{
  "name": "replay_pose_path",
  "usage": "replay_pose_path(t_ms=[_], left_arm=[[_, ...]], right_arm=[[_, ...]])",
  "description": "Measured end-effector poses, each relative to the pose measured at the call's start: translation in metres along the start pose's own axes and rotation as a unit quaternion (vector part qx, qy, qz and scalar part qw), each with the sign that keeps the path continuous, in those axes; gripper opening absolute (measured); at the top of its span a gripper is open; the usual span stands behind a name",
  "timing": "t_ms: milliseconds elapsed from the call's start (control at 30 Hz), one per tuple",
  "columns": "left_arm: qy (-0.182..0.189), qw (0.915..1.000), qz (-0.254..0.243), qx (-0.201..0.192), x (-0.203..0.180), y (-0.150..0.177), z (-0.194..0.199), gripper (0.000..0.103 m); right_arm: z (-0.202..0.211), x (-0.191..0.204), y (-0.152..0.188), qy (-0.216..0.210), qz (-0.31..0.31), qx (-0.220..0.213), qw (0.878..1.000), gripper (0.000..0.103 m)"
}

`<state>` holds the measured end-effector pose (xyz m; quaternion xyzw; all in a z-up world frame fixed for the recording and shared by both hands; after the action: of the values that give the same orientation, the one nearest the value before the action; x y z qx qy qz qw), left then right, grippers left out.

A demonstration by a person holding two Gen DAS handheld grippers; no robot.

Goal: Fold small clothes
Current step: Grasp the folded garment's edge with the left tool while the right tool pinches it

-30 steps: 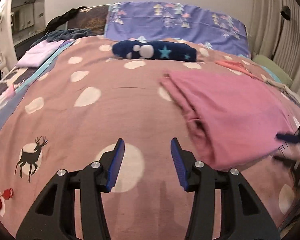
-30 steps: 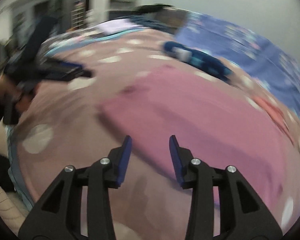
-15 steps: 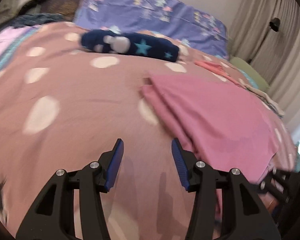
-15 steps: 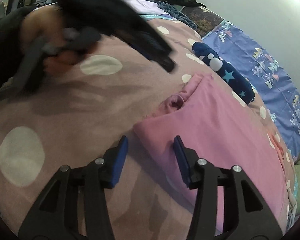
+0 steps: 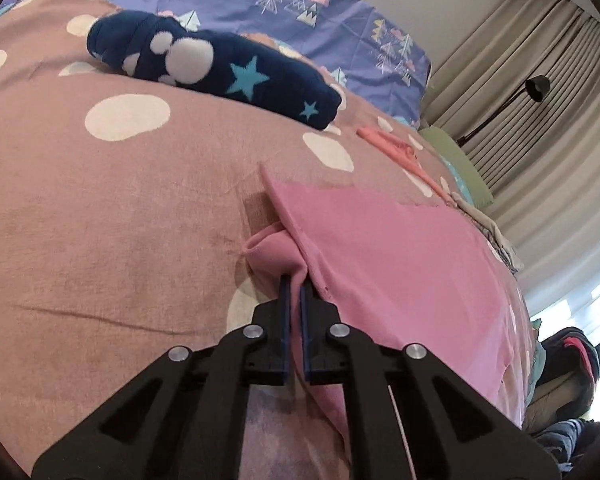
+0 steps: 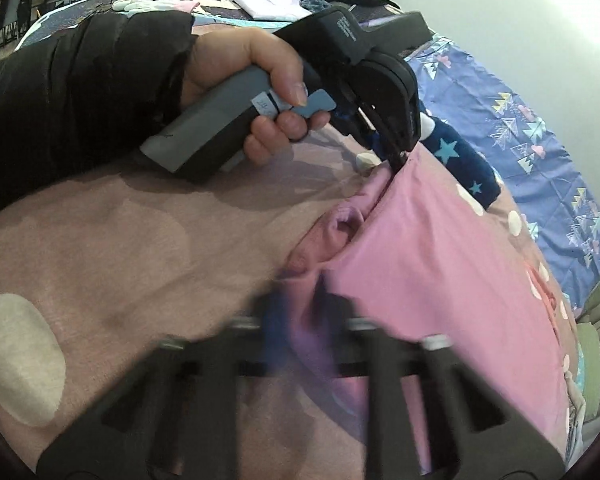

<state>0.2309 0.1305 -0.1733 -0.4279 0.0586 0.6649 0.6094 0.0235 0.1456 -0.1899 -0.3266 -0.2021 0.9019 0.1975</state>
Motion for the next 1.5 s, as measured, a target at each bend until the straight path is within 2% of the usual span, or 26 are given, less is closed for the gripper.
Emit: replay_pose_path(t_ms=[67,133,233,333,467,533,633,767,867,1033,1100,1233,1300,1367,1500], left_arm=[[0.007,0.9998,-0.004,-0.018,-0.003,0.0,0.009,0.003],[0.004,0.9987,-0.029,-0.041,-0.009,0.0,0.016,0.003],[-0.028,0.9989,-0.019,-0.033,-0.001,0.001,0.007,0.003],[-0.015,0.9995,0.007,-0.026,0.009,-0.001,0.009,0.003],[0.006,0.9999,0.002,-0.016,0.013,0.005,0.017,0.007],[0.004,0.9999,0.007,-0.006,0.016,0.006,0.014,0.013],[0.003,1.0,0.007,-0.002,0.016,0.007,0.011,0.014],[0.0,1.0,0.002,0.001,0.015,0.009,0.009,0.015],[0.0,1.0,-0.002,0.001,0.014,0.009,0.01,0.018],[0.001,1.0,-0.007,0.004,0.012,0.01,0.009,0.021],[0.001,1.0,-0.008,0.004,0.012,0.01,0.008,0.022],[0.0,0.9999,-0.01,0.005,0.012,0.01,0.008,0.022],[0.0,0.9999,-0.012,0.006,0.012,0.01,0.008,0.022],[0.001,0.9999,-0.011,0.007,0.012,0.01,0.007,0.022],[0.002,0.9999,-0.01,0.007,0.013,0.01,0.008,0.022]], right_arm=[[0.013,0.0,-0.004,-0.013,0.002,-0.023,1.0,0.005],[0.024,0.002,-0.007,-0.003,0.011,-0.037,0.999,0.005],[0.001,0.009,0.004,-0.034,0.006,0.011,0.999,0.005],[0.007,0.013,0.001,-0.028,0.017,0.001,0.999,0.015],[0.02,-0.006,0.001,-0.076,-0.035,-0.02,0.996,0.017],[0.024,-0.021,-0.002,-0.064,-0.053,-0.029,0.996,0.017],[0.025,-0.037,-0.01,-0.032,-0.059,-0.033,0.997,0.017],[0.007,-0.034,-0.024,0.037,0.018,-0.011,0.999,0.017],[-0.011,-0.019,-0.026,0.07,0.092,0.011,0.993,0.017],[-0.032,-0.006,-0.024,0.074,0.161,0.027,0.984,0.017],[-0.037,-0.006,-0.024,0.072,0.175,0.027,0.982,0.023],[-0.042,-0.01,-0.024,0.033,0.198,0.015,0.979,0.028],[-0.044,-0.016,-0.024,0.009,0.203,0.01,0.979,0.027],[-0.045,-0.022,-0.025,-0.037,0.209,0.006,0.977,0.002],[-0.04,-0.011,-0.02,-0.052,0.225,0.011,0.973,0.0]])
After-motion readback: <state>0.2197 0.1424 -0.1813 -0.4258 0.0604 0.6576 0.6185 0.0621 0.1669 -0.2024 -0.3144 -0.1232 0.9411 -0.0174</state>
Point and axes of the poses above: each gripper's, at about its wrist camera, not at the fingertips, and z roughly against the way its jaws point, x to its left, y to its underside, the point moved 2 cm from there along -z, roughly the way its jaws point, and after that the axes turned 12 degrees about z, right-handed, at the moved point
